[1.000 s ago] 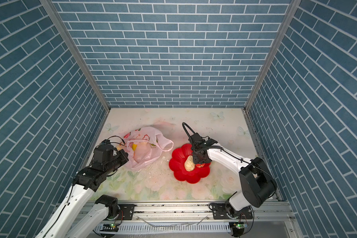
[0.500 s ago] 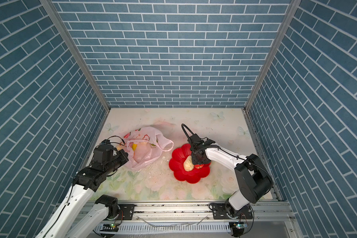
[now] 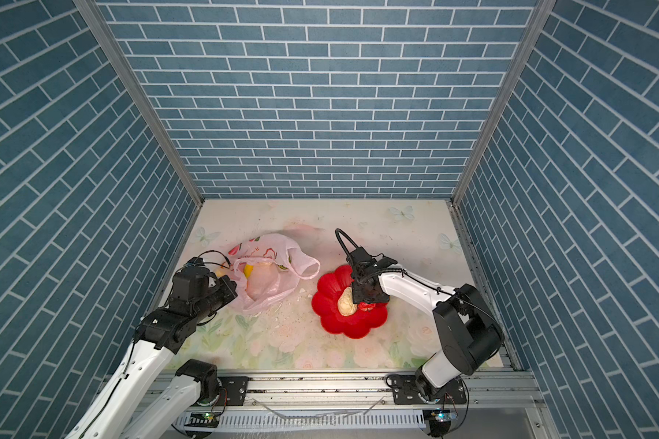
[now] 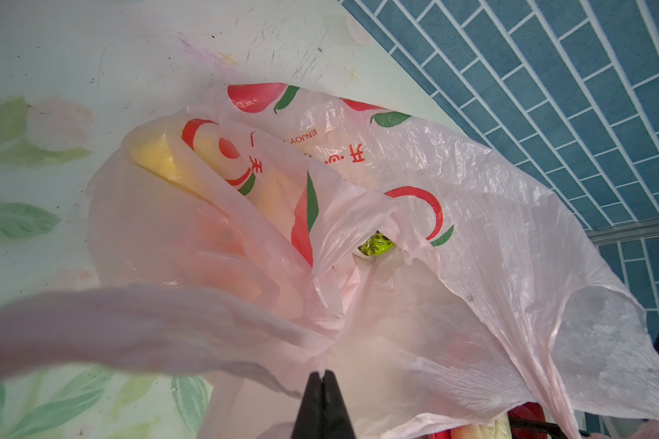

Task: Take the fake fruits out of the plastic bag
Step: 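Lower the red apple beside the pear and open the right gripper, then reach the right gripper back into the pink bag held by the left gripper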

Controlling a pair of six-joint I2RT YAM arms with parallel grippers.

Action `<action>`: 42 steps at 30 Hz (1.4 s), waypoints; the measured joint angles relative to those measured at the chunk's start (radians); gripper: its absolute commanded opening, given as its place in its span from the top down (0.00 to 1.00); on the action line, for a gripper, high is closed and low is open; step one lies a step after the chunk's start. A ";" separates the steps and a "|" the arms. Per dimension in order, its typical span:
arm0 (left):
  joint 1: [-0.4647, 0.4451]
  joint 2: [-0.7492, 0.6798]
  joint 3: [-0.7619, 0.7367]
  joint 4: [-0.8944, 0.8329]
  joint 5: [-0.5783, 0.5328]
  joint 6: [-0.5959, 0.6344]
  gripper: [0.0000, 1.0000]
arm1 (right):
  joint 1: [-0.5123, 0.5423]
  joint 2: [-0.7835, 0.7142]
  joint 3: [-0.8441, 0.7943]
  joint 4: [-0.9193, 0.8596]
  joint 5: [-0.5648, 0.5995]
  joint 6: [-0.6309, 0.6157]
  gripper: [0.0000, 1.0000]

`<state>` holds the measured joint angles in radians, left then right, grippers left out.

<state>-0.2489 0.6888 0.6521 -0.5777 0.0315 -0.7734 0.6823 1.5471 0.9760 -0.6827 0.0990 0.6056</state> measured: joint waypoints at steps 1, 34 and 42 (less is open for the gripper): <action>0.000 0.000 0.000 0.000 0.000 0.000 1.00 | 0.000 -0.005 0.002 -0.008 0.004 0.000 0.30; 0.000 0.016 0.000 0.092 0.052 0.024 1.00 | 0.409 0.427 0.958 0.077 -0.044 -0.146 0.62; 0.000 0.035 0.017 0.106 0.048 0.025 1.00 | 0.429 0.607 1.056 0.076 -0.138 -0.148 0.65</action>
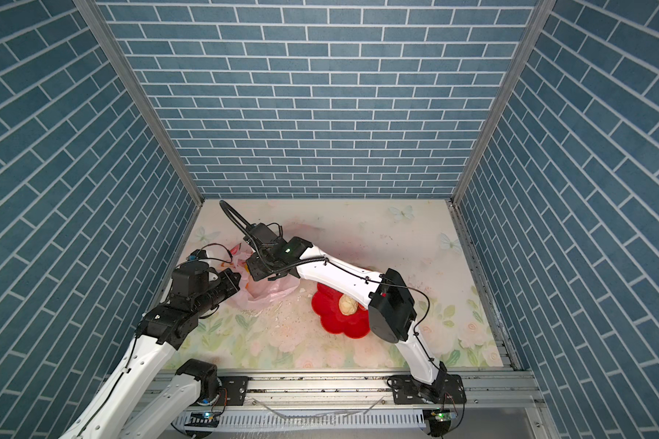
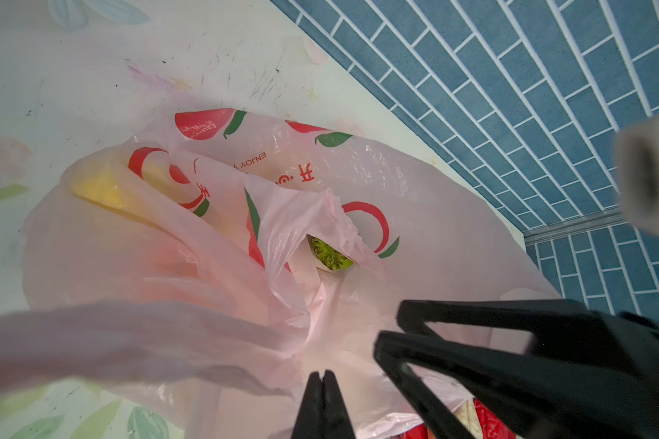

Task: Take the fake fruits out of the plastic bag
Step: 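Reach the right gripper back into the pink bag held by the left gripper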

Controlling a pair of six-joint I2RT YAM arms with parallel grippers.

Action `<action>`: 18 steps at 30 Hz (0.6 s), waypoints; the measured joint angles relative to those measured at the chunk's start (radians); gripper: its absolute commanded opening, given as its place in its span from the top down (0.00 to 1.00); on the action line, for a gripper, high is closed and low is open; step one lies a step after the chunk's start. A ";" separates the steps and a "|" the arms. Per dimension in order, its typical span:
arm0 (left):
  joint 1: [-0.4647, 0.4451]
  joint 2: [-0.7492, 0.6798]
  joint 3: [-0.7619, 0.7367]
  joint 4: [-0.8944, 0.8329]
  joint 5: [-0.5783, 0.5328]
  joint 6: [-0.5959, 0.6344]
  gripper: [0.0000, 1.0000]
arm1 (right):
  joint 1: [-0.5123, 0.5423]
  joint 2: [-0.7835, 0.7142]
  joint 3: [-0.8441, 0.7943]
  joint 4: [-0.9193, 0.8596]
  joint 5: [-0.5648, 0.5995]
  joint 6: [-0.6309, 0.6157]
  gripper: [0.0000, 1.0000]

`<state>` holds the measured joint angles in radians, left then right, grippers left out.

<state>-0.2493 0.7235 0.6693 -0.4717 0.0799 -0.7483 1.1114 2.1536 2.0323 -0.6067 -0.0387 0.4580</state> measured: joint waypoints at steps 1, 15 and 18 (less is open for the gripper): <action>0.000 -0.001 0.000 0.001 -0.002 0.000 1.00 | -0.002 0.021 0.005 0.002 -0.007 0.000 0.66; 0.000 -0.071 -0.018 -0.003 -0.006 -0.016 1.00 | -0.017 0.227 0.055 0.017 -0.006 0.007 0.65; 0.000 -0.112 -0.047 -0.016 -0.002 -0.024 1.00 | -0.026 0.228 0.056 0.039 0.017 0.008 0.63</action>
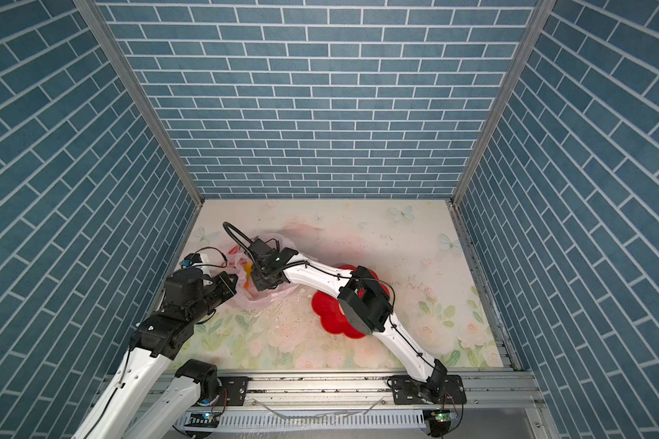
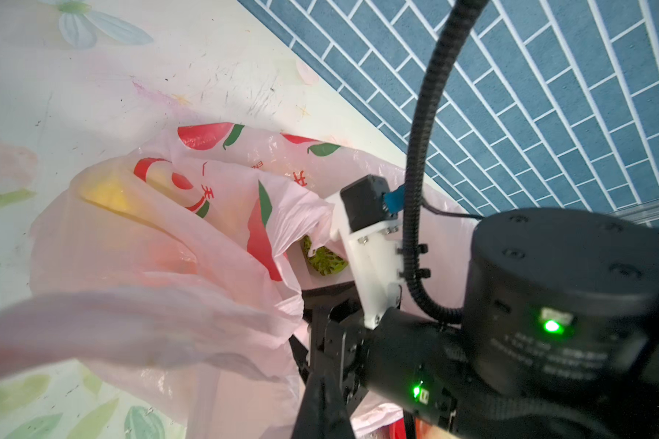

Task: Take the fake fruits out of the plastic bag
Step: 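Reach the right gripper back into the pink bag held by the left gripper, then push the right gripper deeper into the bag toward the green fruit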

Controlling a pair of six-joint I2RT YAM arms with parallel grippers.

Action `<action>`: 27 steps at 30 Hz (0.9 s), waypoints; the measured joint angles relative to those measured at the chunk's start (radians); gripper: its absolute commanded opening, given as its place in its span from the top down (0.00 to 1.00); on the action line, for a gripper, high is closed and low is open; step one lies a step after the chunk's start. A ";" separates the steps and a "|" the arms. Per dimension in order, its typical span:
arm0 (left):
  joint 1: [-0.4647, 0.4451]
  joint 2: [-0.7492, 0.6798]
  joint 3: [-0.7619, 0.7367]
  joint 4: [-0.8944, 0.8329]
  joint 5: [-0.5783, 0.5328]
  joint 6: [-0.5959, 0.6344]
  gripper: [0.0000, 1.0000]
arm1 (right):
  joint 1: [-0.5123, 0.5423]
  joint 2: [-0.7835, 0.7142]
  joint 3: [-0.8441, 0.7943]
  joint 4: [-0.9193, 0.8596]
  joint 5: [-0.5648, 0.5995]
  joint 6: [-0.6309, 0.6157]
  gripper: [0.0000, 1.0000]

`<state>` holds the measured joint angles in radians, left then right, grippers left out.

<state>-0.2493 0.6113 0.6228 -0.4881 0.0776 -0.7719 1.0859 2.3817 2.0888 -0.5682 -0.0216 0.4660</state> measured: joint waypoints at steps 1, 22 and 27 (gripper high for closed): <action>0.000 -0.013 -0.012 -0.009 0.003 -0.003 1.00 | -0.003 0.000 0.003 0.010 0.011 0.000 0.62; 0.000 -0.090 -0.129 -0.053 0.085 -0.029 1.00 | -0.049 0.030 0.063 0.060 0.219 -0.063 0.38; 0.000 -0.088 -0.134 -0.051 0.094 -0.029 1.00 | -0.058 0.034 0.065 0.060 0.247 -0.073 0.34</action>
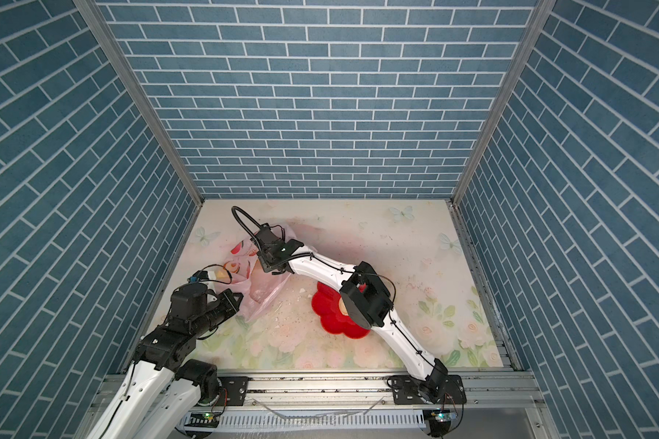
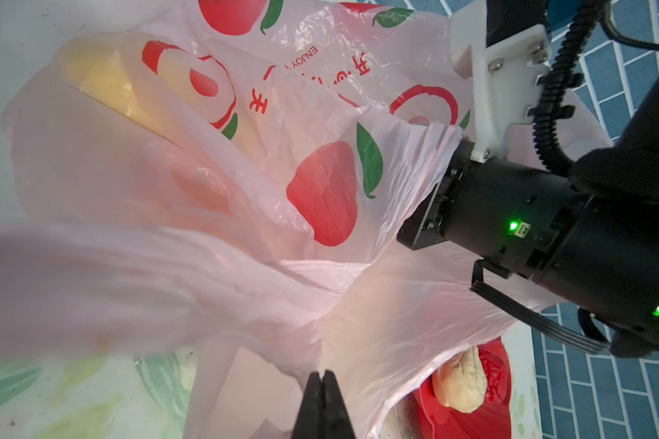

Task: Take the fake fruits out of the plastic bag
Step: 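Push the right gripper deeper into the bag toward the green fruit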

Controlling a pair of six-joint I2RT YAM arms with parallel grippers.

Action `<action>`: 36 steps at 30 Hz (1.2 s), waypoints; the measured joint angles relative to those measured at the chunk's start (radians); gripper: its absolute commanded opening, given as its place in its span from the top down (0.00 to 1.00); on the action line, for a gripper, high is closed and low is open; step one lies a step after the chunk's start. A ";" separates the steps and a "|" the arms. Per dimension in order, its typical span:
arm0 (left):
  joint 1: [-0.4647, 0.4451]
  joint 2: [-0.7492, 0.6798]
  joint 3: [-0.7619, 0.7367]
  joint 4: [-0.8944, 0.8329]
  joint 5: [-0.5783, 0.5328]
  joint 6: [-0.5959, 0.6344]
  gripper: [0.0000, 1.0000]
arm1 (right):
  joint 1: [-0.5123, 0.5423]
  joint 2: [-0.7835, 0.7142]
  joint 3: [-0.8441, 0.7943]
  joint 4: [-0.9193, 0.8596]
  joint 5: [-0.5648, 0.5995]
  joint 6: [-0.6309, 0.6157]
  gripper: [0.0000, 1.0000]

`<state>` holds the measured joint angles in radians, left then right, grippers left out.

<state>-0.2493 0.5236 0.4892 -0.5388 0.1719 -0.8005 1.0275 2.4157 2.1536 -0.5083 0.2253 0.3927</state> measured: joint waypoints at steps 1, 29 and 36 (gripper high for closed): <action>0.000 0.003 0.000 0.003 0.002 0.000 1.00 | -0.001 0.000 0.001 0.000 0.007 -0.003 0.33; 0.000 0.031 -0.007 0.036 0.008 0.000 1.00 | -0.075 0.053 0.006 0.037 0.047 -0.014 0.29; 0.000 0.031 -0.006 0.035 0.008 0.000 1.00 | -0.084 0.069 0.006 0.051 0.032 0.011 0.29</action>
<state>-0.2493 0.5549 0.4828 -0.5034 0.1799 -0.8001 0.9436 2.4847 2.1597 -0.4576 0.2573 0.4042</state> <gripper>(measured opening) 0.045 0.712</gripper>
